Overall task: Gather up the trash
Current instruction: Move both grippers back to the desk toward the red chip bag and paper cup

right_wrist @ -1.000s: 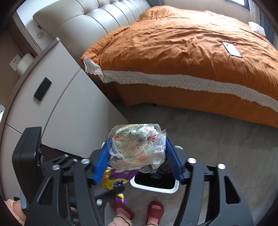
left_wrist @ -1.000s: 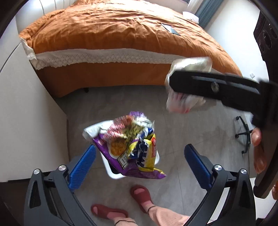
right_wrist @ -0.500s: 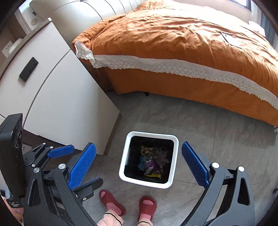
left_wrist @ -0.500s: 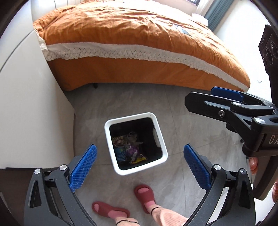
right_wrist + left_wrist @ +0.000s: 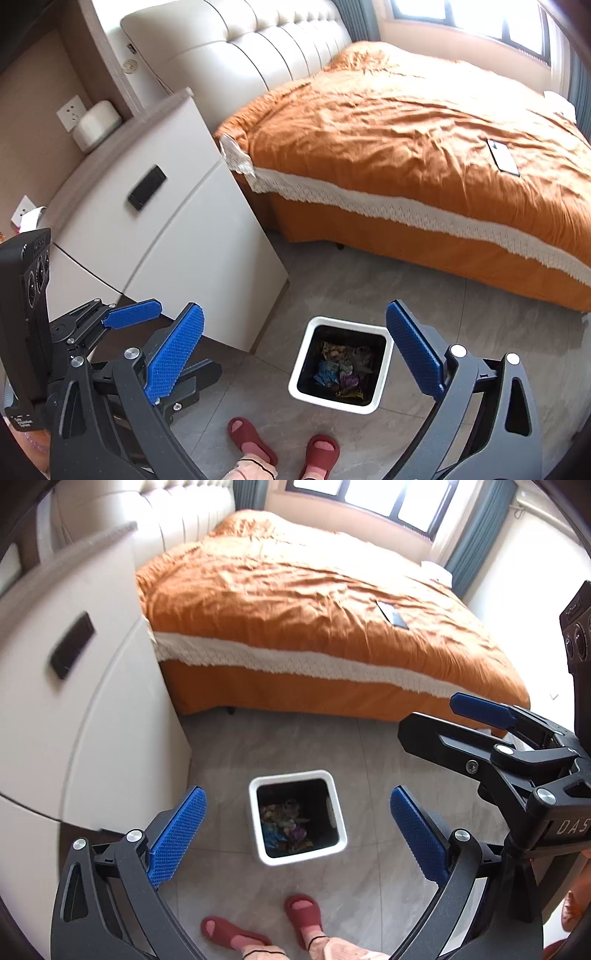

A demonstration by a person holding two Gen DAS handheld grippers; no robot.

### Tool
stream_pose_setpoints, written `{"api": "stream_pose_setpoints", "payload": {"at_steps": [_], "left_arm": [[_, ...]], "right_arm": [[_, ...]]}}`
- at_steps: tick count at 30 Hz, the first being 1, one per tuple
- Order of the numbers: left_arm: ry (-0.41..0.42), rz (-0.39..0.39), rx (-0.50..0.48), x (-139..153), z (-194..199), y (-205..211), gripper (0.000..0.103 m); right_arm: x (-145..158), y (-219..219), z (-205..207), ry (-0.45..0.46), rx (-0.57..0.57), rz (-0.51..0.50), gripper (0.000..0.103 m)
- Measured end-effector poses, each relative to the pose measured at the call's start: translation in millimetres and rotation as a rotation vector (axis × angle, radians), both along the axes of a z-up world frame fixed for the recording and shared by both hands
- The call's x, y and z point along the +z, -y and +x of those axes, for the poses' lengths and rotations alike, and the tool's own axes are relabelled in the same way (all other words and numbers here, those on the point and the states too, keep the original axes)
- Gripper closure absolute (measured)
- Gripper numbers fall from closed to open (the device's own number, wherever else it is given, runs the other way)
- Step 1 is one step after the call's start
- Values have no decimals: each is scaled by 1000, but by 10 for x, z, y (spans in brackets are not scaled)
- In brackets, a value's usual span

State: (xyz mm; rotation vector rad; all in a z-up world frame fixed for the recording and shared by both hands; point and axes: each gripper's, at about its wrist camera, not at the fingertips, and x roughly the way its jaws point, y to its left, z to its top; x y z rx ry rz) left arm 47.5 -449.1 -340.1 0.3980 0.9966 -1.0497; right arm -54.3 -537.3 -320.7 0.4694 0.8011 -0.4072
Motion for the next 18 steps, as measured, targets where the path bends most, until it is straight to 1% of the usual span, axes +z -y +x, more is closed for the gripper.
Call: {"api": "stream_pose_setpoints", "payload": {"at_steps": [5, 7, 10, 15, 18], "left_arm": [[45, -40, 61, 528, -73, -225, 5], [75, -58, 112, 775, -104, -357, 5], [119, -87, 188, 1104, -131, -553, 5], [187, -128, 294, 1510, -102, -863, 5], [221, -141, 357, 1662, -36, -1054, 5]], "right_arm": [[537, -143, -34, 76, 39, -40, 5], [739, -195, -25, 109, 62, -50, 5], [1080, -307, 27, 168, 107, -99, 5], [1470, -484, 195, 257, 204, -121, 5], [1621, -631, 332, 285, 260, -133, 5]]}}
